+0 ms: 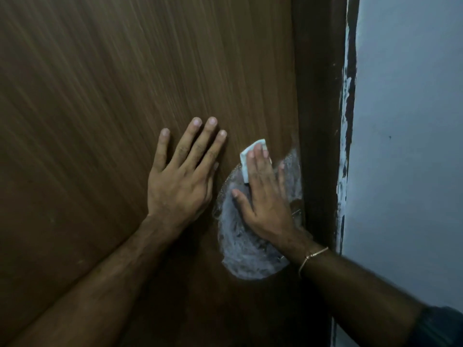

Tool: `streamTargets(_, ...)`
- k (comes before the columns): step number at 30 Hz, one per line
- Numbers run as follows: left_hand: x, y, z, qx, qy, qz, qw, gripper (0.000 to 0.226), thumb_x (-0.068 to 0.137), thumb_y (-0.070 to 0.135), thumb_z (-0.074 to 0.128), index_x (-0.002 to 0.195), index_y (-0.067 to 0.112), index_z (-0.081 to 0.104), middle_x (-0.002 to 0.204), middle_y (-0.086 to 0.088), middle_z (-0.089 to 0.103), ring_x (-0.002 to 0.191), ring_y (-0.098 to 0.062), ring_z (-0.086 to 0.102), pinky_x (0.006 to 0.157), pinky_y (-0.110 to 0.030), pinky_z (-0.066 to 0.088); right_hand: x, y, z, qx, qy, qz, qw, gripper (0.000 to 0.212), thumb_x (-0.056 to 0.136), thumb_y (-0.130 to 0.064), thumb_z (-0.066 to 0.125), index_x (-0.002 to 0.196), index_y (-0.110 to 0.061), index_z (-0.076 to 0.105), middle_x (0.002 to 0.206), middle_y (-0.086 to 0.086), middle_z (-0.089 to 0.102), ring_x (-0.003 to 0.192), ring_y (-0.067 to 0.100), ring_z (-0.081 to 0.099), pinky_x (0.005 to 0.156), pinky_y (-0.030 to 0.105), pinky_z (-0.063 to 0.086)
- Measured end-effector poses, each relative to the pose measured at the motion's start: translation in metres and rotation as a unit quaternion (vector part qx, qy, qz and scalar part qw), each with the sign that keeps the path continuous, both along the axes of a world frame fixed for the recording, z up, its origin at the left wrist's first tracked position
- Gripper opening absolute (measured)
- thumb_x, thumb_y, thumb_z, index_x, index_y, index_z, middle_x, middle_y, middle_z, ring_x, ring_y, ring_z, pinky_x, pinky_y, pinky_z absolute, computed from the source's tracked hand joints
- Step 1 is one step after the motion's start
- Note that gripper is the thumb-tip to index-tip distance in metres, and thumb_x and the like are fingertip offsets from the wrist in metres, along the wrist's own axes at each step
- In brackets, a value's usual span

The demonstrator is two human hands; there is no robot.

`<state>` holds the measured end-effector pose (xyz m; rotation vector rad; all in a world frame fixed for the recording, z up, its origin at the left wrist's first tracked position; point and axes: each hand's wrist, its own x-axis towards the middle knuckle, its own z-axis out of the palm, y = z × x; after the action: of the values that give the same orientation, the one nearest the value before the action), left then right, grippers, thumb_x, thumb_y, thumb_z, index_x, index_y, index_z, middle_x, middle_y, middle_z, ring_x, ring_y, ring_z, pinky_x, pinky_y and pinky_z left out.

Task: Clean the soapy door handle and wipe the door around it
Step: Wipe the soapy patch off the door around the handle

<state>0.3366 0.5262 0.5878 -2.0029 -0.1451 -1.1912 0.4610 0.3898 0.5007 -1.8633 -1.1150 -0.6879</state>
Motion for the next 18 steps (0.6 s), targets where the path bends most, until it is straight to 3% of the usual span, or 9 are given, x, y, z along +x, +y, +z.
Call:
streamTargets(5,-0.007,0.002,-0.005,-0.007,-0.003,0.01,1.0,0.057,0.11,0.038,0.036,0.164,0.025,0.024,0.172,0.0,0.018,0.16,-0.019,0.014,0.128,-0.052,0.004,0.011,0.0,0.011,0.024,0.056,-0.019,0.998,0.077,0.1,-0.057,0.026,0.159,-0.014,0.001,0.168,0.001,-0.008,0.155,0.015,-0.009,0.123,0.058,-0.001)
streamTargets(10,-0.013,0.0,-0.011,-0.025,-0.026,0.027,0.999,0.057,0.11,0.039,0.037,0.164,0.027,0.025,0.172,0.0,0.02,0.159,-0.019,0.017,0.127,-0.053,0.005,-0.009,0.0,-0.008,-0.033,-0.012,0.001,0.999,0.077,0.101,-0.056,0.027,0.159,-0.013,0.003,0.168,0.002,-0.006,0.155,0.016,-0.006,0.123,0.06,0.003)
streamTargets(15,-0.015,-0.002,-0.015,-0.045,-0.061,0.039,0.996,0.06,0.109,0.041,0.039,0.163,0.019,0.027,0.17,-0.004,0.024,0.158,-0.021,0.022,0.126,-0.052,0.01,-0.004,0.004,0.004,-0.006,0.03,-0.017,0.999,0.078,0.1,-0.056,0.026,0.159,-0.013,0.001,0.168,0.002,-0.009,0.155,0.016,-0.009,0.123,0.056,-0.002)
streamTargets(18,-0.014,-0.004,-0.018,-0.054,-0.09,0.053,0.993,0.062,0.108,0.041,0.039,0.163,0.013,0.027,0.17,-0.007,0.026,0.157,-0.021,0.024,0.126,-0.05,0.013,-0.023,0.011,-0.004,-0.03,-0.014,0.004,0.999,0.079,0.101,-0.055,0.03,0.159,-0.01,0.003,0.168,0.005,-0.008,0.155,0.019,-0.007,0.124,0.056,0.001)
